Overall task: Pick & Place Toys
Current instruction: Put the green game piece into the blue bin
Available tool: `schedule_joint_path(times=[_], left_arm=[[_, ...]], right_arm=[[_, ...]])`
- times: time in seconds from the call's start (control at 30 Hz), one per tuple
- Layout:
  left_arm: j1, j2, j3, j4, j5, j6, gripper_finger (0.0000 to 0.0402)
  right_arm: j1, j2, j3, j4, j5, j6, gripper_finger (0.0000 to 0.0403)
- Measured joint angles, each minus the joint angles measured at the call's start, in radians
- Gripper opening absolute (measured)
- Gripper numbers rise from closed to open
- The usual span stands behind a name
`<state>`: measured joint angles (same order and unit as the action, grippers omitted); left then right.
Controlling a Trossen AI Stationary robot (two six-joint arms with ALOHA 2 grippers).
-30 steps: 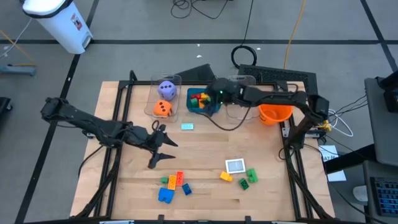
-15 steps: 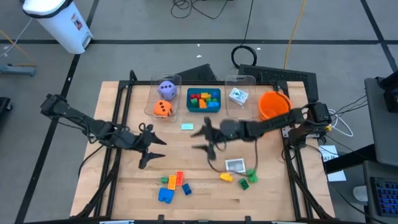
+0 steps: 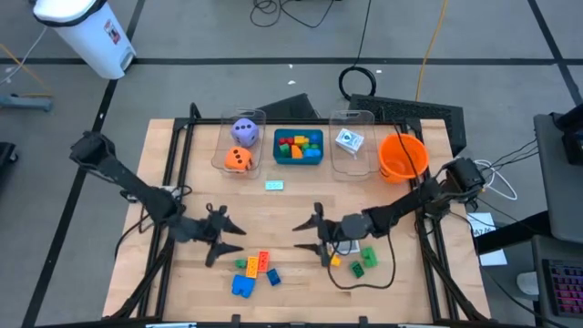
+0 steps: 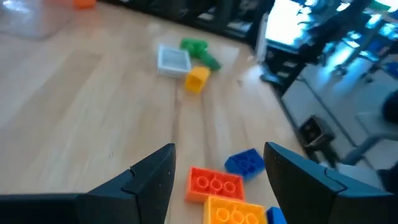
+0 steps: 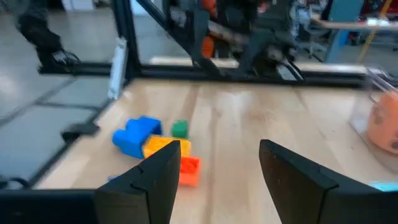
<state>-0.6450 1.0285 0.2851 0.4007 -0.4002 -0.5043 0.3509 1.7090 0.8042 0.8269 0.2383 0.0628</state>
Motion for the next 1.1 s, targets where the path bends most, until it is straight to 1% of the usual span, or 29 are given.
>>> schedule_joint_path(times=[0.07, 0.17, 0.33, 0.5, 0.57, 0.7, 0.9, 1.1], left_arm=[[-0.041, 0.067, -0.001, 0.031, -0.058, -0.028, 0.0248], [-0.088, 0.173, 0.0, 0.128, -0.109, -0.051, 0.0248], [-0.133, 0.302, 0.001, 0.219, -0.134, -0.113, 0.0248], [-0.167, 0.407, 0.035, 0.211, -0.153, -0.192, 0.0248], [-0.18, 0.441, 0.059, 0.196, -0.153, -0.206, 0.0248], [-0.198, 0.488, 0.112, 0.106, -0.152, -0.238, 0.0248], [-0.204, 0.525, 0.18, -0.08, -0.152, -0.339, 0.0248], [-0.204, 0.557, 0.211, -0.17, -0.131, -0.4, 0.0248]], right_arm=[[0.0, 0.022, 0.002, 0.026, -0.001, 0.0, 0.021], [-0.006, 0.047, 0.001, 0.037, 0.003, 0.009, 0.021], [-0.019, 0.086, 0.001, 0.044, 0.001, 0.035, 0.021], [-0.03, 0.092, 0.001, 0.045, 0.003, 0.056, 0.021], [-0.03, 0.092, 0.001, 0.045, 0.002, 0.056, 0.021], [-0.031, 0.092, 0.002, 0.053, 0.001, 0.052, 0.021], [-0.045, 0.092, 0.002, 0.045, 0.001, 0.047, 0.021], [-0.05, 0.093, 0.002, 0.043, 0.001, 0.03, 0.021]])
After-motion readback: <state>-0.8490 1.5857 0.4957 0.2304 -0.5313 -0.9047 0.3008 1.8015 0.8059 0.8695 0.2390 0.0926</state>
